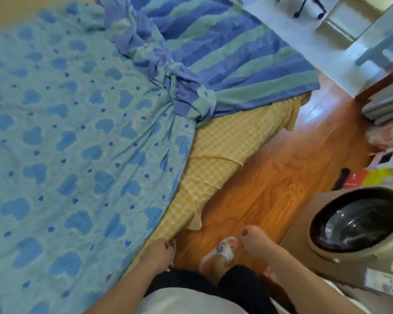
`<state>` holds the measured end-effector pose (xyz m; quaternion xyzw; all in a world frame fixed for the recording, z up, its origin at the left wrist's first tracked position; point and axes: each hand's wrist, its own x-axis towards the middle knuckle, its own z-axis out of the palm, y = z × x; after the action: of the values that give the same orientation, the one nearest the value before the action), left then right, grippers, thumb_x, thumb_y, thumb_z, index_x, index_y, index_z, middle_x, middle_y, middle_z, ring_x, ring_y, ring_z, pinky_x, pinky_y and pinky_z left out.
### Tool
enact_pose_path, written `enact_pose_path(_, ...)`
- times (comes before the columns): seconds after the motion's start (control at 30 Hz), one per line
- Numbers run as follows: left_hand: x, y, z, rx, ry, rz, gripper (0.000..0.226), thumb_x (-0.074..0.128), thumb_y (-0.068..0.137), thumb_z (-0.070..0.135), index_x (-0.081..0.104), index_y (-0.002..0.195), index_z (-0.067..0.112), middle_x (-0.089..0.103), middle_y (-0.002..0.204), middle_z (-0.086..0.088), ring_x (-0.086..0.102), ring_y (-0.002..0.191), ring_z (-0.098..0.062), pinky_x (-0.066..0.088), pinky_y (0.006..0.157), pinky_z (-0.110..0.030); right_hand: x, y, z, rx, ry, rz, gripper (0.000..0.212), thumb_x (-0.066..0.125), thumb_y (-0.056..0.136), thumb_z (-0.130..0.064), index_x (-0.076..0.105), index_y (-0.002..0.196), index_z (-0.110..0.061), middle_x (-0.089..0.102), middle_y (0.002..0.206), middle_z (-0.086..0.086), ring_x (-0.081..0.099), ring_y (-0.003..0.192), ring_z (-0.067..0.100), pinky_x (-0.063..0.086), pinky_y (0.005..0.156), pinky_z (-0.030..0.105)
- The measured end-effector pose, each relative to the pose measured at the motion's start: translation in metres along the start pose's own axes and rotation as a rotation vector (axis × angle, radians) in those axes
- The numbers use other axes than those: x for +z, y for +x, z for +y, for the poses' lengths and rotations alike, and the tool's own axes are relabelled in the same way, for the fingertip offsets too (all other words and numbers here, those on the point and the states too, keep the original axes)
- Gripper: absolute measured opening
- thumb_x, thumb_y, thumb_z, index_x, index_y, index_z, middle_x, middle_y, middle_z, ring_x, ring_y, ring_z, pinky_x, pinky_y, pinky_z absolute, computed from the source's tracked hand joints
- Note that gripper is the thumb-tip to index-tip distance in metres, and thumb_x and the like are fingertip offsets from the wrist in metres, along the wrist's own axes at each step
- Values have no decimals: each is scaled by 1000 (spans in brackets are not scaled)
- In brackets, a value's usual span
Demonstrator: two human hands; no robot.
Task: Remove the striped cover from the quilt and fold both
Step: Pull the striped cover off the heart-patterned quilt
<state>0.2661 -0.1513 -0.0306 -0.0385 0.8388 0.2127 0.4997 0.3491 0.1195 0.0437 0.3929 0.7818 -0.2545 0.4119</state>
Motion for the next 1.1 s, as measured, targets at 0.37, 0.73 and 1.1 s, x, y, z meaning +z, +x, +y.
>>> enact_pose_path(0.37, 89, 116, 52, -744, -1724, 297, 50, 50, 98, 55, 57, 98, 5, 62, 80, -9, 62, 66, -25, 52, 62, -34, -110, 235, -66, -2, 203, -221, 16, 56, 97, -25, 59, 101, -9, 63, 101, 15, 68, 97, 36, 60, 78, 50)
enact_pose_path(0.73, 154, 85, 19, -924, -1293, 629, 21, 55, 100, 20, 58, 84, 6, 62, 73, -20, 55, 51, -25, 43, 51, -32, -82, 293, -9, -43, -15, -180, 10, 56, 92, -16, 63, 87, -12, 65, 79, 4, 63, 63, 16, 48, 47, 22)
enact_pose_path(1.1, 46, 115, 165, -214, -652, 317, 32, 52, 100, 31, 66, 74, 19, 71, 62, 2, 62, 51, -7, 47, 53, -26, -211, 278, -137, -585, -211, 196, 23, 49, 92, -23, 63, 84, -8, 69, 84, 10, 65, 74, 27, 53, 60, 37)
